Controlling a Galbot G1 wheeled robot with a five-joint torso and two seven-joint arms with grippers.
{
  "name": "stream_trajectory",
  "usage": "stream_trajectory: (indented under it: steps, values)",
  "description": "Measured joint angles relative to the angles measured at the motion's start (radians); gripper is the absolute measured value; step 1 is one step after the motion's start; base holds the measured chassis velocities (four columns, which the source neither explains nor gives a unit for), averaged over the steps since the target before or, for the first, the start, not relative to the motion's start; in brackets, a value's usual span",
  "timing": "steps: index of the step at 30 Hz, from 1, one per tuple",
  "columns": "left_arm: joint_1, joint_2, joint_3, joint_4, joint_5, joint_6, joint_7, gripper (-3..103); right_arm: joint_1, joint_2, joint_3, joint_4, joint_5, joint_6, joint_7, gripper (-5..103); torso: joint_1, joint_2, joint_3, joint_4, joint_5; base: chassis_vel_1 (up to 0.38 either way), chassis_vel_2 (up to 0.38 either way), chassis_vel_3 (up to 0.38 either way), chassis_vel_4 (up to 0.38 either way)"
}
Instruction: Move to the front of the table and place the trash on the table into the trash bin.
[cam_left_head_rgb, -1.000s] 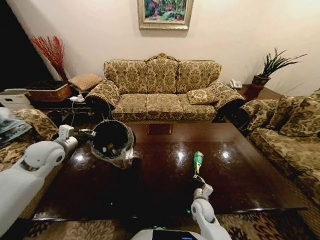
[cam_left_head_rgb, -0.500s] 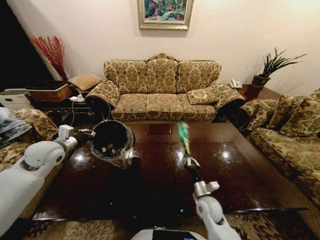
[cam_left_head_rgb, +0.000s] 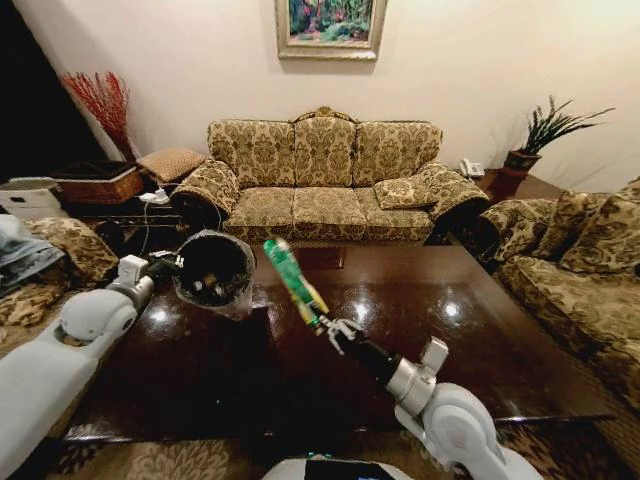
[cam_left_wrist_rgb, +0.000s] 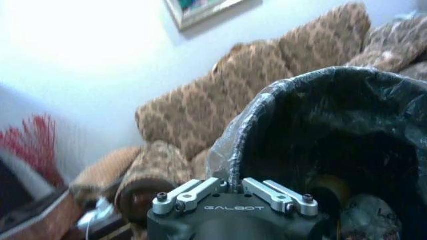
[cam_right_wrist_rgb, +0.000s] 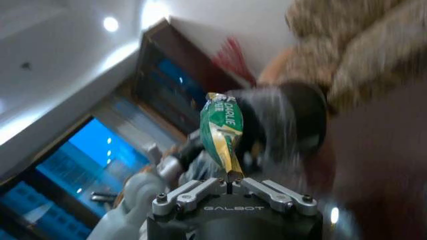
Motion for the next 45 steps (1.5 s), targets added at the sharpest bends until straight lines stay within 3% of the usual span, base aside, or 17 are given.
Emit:
stream_trajectory:
  steps: [1, 5, 10, 14, 17, 28, 32, 36, 38, 40, 41, 44, 45]
  values:
    - [0.0, 0.0, 0.0, 0.0, 0.0, 0.0, 0.0, 0, 0.0, 0.0, 0.0, 0.0, 0.0, 0.0, 0.0, 0, 0.0, 0.0, 0.0, 0.0, 0.0, 0.0, 0.0, 0.0, 0.0]
    - [0.001, -0.005, 0.006, -0.016, 0.03, -0.093, 0.009, 0, 0.134, 0.055, -0.085, 0.001, 0.178, -0.04, 0.224, 0, 0.0, 0.0, 0.0, 0.0002, 0.0002, 0.0, 0.0, 0.0, 0.0]
    - [0.014, -0.001, 0.0, -0.058, -0.016, -0.147, 0.037, 0, 0.225, 0.126, -0.133, -0.051, 0.232, -0.039, 0.329, 0, 0.0, 0.0, 0.0, 0.0, 0.0, 0.0, 0.0, 0.0, 0.0]
    - [0.028, 0.011, -0.008, -0.101, -0.046, -0.183, 0.07, 0, 0.31, 0.21, -0.18, -0.121, 0.345, 0.005, 0.469, 0, 0.0, 0.0, 0.0, 0.0, 0.0003, 0.0, 0.0, 0.0, 0.0]
    - [0.031, 0.015, -0.012, -0.119, -0.053, -0.186, 0.084, 0, 0.338, 0.241, -0.191, -0.159, 0.363, 0.031, 0.494, 0, 0.0, 0.0, 0.0, 0.0001, 0.0, 0.0, 0.0, 0.0, 0.0]
    - [0.056, 0.016, -0.011, -0.164, -0.076, -0.163, 0.13, 0, 0.414, 0.344, -0.206, -0.302, 0.268, 0.117, 0.433, -1, 0.0, 0.0, 0.0, 0.0002, 0.0001, 0.0, 0.0, 0.0, 0.0]
    - [0.057, 0.015, -0.008, -0.166, -0.076, -0.149, 0.135, 0, 0.42, 0.364, -0.208, -0.331, 0.248, 0.147, 0.361, 15, 0.0, 0.0, 0.0, 0.0002, 0.0001, 0.0, 0.0, 0.0, 0.0]
    - [0.057, 0.029, -0.005, -0.157, -0.079, -0.144, 0.152, 0, 0.399, 0.349, -0.201, -0.322, 0.246, 0.13, 0.312, 31, 0.0, 0.0, 0.0, -0.0001, 0.0004, 0.0, 0.0, 0.0, 0.0]
    - [0.057, 0.03, -0.004, -0.156, -0.08, -0.142, 0.153, 0, 0.391, 0.341, -0.199, -0.316, 0.244, 0.123, 0.301, 31, 0.0, 0.0, 0.0, -0.0002, 0.0003, 0.0, 0.0, 0.0, 0.0]
    - [0.056, 0.031, -0.004, -0.146, -0.081, -0.133, 0.148, 0, 0.369, 0.323, -0.193, -0.306, 0.216, 0.109, 0.257, 41, 0.0, 0.0, 0.0, 0.0002, 0.0004, 0.0, 0.0, 0.0, 0.0]
    - [0.056, 0.031, -0.004, -0.146, -0.081, -0.133, 0.148, 0, 0.369, 0.323, -0.193, -0.306, 0.216, 0.109, 0.257, 41, 0.0, 0.0, 0.0, 0.0002, 0.0004, 0.0, 0.0, 0.0, 0.0]
    - [0.053, 0.032, -0.006, -0.14, -0.081, -0.108, 0.141, 0, 0.322, 0.274, -0.179, -0.281, 0.134, 0.101, 0.095, 58, 0.0, 0.0, 0.0, 0.0, 0.0, 0.0, 0.0, 0.0, 0.0]
    - [0.053, 0.032, -0.006, -0.14, -0.081, -0.108, 0.141, 0, 0.322, 0.274, -0.179, -0.281, 0.134, 0.101, 0.095, 58, 0.0, 0.0, 0.0, 0.0, 0.0, 0.0, 0.0, 0.0, 0.0]
